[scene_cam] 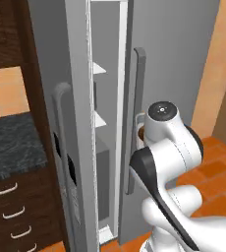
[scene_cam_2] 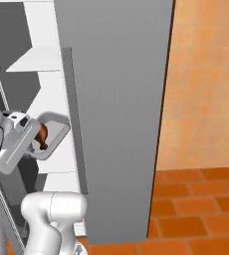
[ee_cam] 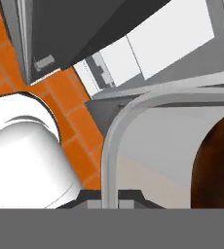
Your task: Take the meat container that has the chicken drumstick and place it on the second highest rack of the freezer. Then take the vegetable container that has the squash and bell pepper and place it on the highest rack of the freezer.
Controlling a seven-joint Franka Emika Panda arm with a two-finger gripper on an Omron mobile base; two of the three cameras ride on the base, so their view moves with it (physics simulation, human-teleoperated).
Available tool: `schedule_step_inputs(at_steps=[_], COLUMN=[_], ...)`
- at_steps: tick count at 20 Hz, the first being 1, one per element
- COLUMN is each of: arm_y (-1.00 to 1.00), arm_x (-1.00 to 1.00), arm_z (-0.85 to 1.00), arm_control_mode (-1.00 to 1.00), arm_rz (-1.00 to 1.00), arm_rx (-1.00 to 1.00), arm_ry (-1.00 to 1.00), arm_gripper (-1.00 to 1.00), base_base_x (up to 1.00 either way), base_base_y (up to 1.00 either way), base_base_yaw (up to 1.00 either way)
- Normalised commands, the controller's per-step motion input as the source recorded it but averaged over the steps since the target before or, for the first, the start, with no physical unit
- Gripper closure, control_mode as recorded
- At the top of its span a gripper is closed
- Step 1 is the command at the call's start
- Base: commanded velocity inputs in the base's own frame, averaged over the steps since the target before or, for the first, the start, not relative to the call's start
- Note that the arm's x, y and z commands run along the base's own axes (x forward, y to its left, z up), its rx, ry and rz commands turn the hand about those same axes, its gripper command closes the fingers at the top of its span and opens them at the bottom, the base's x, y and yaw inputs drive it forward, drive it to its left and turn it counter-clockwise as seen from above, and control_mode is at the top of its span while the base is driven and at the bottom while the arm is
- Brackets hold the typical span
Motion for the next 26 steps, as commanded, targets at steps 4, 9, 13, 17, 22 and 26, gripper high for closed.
schedule_step_inputs(at_steps=[4, 9, 13, 17, 22, 26], arm_y=[0.0, 0.0, 0.0, 0.35, 0.02, -0.1], arm_x=[0.0, 0.0, 0.0, 0.74, 1.0, 1.0], arm_z=[0.0, 0.0, 0.0, 0.0, 0.12, 0.0], arm_control_mode=[1.0, 1.0, 1.0, -1.0, -1.0, -1.0], arm_rz=[0.0, 0.0, 0.0, 0.0, 0.0, 0.0], arm_rx=[0.0, 0.0, 0.0, 0.0, 0.0, -0.01], arm_ry=[0.0, 0.0, 0.0, 0.06, 0.08, 0.06], arm_gripper=[1.0, 1.0, 1.0, 1.0, 1.0, 1.0], base_base_x=[0.43, 0.25, 0.38, 0.15, 0.0, 0.0], base_base_y=[-0.57, -0.4, -0.01, 0.04, 0.0, 0.0], base_base_yaw=[0.65, 0.66, 0.32, 0.02, 0.0, 0.0])
